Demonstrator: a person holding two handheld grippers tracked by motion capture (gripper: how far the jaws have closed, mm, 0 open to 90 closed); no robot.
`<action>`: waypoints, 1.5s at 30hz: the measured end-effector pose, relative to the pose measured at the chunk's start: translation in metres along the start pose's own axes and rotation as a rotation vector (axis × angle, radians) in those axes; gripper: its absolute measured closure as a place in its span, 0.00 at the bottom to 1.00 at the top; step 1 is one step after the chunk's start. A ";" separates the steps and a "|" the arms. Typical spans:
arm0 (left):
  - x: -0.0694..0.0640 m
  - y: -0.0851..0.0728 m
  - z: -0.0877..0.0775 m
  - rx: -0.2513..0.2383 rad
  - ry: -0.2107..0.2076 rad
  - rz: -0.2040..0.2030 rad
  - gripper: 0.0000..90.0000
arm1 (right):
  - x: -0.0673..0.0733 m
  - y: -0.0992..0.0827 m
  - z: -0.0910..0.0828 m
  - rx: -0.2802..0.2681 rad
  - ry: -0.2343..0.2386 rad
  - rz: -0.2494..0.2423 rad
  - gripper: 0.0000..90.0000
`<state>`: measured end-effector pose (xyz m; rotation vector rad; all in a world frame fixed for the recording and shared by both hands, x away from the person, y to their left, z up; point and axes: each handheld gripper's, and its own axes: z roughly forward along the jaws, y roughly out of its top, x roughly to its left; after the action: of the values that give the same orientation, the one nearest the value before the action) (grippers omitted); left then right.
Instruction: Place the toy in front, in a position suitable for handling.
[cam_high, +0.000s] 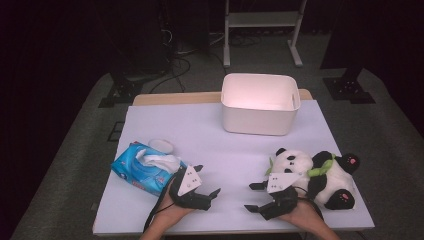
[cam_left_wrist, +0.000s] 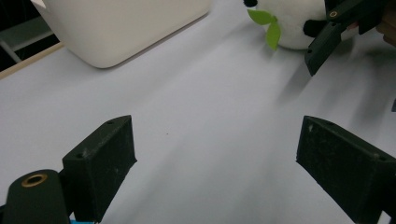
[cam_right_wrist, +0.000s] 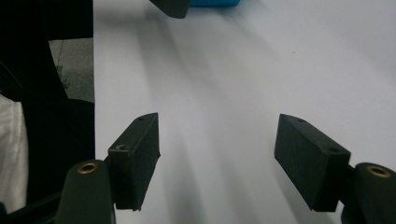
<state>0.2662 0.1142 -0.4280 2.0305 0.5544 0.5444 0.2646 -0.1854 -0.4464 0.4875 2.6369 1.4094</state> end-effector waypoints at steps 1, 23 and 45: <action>0.000 0.000 0.000 0.003 0.000 -0.001 0.12 | 0.000 0.001 0.000 0.003 0.001 -0.004 0.33; -0.001 0.000 0.000 -0.001 -0.008 -0.017 0.12 | -0.009 0.053 -0.024 0.078 0.057 -0.030 0.33; 0.000 0.000 -0.002 -0.007 -0.005 -0.032 0.12 | -0.043 0.068 -0.129 0.217 -0.068 -0.080 0.34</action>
<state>0.2649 0.1156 -0.4265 2.0130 0.5800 0.5208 0.2883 -0.2661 -0.3203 0.4367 2.7338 1.0711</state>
